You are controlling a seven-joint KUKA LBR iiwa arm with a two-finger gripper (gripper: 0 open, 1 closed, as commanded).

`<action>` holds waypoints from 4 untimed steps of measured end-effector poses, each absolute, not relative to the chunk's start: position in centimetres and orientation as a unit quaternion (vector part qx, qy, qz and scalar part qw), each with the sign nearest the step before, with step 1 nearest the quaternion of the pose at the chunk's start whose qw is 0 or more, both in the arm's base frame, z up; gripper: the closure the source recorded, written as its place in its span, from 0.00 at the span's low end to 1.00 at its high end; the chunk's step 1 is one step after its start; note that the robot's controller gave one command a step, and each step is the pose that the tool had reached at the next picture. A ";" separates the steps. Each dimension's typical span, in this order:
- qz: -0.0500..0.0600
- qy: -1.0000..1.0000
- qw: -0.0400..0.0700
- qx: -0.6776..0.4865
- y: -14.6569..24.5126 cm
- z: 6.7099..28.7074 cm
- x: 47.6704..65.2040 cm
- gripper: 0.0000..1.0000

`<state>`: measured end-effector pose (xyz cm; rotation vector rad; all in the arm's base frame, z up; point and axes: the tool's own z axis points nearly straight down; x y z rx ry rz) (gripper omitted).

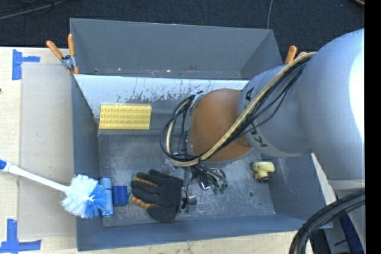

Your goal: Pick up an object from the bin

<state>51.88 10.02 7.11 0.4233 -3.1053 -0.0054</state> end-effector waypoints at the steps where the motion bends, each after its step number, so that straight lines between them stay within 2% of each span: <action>1: 0.002 -0.996 0.004 0.092 12.0 6.9 51.6 0.00; 2: 0.000 -0.976 0.002 0.216 13.1 7.0 49.3 0.00; 3: 0.001 -0.968 0.005 0.250 18.8 8.3 50.9 1.00; 4: 0.001 -0.968 0.005 0.251 18.8 8.3 50.9 1.00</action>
Offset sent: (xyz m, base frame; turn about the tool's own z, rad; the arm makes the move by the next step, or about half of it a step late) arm -0.0415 0.0391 -0.0011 -0.3133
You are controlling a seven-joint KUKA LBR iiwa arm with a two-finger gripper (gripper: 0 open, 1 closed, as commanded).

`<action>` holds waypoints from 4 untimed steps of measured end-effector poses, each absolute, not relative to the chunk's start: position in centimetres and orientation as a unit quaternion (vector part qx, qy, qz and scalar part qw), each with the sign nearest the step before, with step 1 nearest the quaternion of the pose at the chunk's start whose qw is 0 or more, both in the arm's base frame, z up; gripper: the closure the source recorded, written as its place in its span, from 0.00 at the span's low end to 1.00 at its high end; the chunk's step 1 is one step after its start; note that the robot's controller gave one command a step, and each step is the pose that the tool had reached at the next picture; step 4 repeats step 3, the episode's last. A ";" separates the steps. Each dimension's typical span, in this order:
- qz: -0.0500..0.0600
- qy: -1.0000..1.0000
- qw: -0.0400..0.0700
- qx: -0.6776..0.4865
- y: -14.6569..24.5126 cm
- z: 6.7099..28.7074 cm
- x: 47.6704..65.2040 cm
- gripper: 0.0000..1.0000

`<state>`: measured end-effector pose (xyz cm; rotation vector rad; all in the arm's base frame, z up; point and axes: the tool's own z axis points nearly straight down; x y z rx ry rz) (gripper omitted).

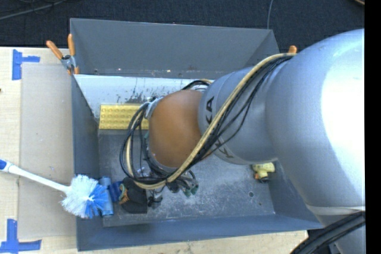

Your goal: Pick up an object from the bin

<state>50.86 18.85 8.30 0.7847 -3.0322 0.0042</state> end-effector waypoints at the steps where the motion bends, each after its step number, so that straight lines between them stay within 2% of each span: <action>1: 0.002 -0.969 0.007 0.247 19.0 7.5 51.5 1.00; 2: 0.002 -0.969 0.006 0.247 19.0 7.3 51.3 1.00; 3: 0.001 -0.974 0.007 0.225 18.2 7.2 52.5 1.00; 4: 0.001 -0.974 0.007 0.225 18.2 7.2 52.5 1.00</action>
Offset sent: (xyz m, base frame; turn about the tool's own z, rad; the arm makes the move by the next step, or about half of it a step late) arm -0.0013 0.0035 -0.0130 0.0100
